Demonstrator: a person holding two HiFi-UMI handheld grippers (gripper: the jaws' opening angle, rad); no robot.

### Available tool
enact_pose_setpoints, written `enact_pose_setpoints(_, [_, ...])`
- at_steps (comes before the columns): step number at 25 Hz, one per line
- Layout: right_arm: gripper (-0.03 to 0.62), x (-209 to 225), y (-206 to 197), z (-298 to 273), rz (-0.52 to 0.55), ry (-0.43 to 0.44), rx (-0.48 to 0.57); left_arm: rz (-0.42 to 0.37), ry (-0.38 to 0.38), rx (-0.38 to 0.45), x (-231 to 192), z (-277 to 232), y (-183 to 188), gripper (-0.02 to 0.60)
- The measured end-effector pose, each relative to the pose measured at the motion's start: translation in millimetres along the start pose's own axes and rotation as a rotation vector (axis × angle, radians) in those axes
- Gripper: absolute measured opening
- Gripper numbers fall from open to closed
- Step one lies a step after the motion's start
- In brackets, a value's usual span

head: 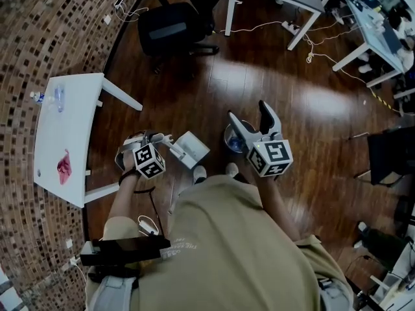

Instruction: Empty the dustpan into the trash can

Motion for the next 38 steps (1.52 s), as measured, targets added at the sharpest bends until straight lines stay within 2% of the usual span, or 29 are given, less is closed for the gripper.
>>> enact_pose_setpoints(5, [0.446, 1.9, 4.9, 0.8, -0.011, 0.006, 0.025, -0.122, -0.004, 0.039, -16.1, 53.7, 30.9, 0.000])
enact_pose_setpoints(10, [0.445, 12.3, 8.8, 7.9, -0.034, -0.012, 0.048, -0.248, -0.013, 0.044, -31.4, 98.7, 61.9, 0.000])
enact_pose_setpoints(15, [0.434, 23.3, 19.4, 14.7, -0.043, -0.041, 0.096, -0.280, 0.006, 0.095, -63.1, 147.6, 90.5, 0.000])
enact_pose_setpoints(20, [0.426, 36.9, 19.1, 30.5, -0.060, -0.091, 0.112, -0.306, 0.059, 0.145, -97.9, 186.2, 118.5, 0.000])
enact_pose_setpoints(28, [0.420, 64.8, 19.1, 63.1, -0.084, -0.201, 0.150, -0.395, 0.091, 0.198, -110.3, 197.7, 164.8, 0.000])
enact_pose_setpoints(38, [0.419, 79.0, 13.9, 102.4, -0.086, -0.302, 0.165, -0.459, 0.046, 0.247, -113.6, 167.2, 214.3, 0.000])
Point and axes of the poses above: the fingertips, and each gripper's own axes: z backward along the fingers, x to its right, y out of its top, the point moved 9 cm from there along z, backward along the fingers, and after that the axes turned 1 degree about -y, right-handed, at the moved point
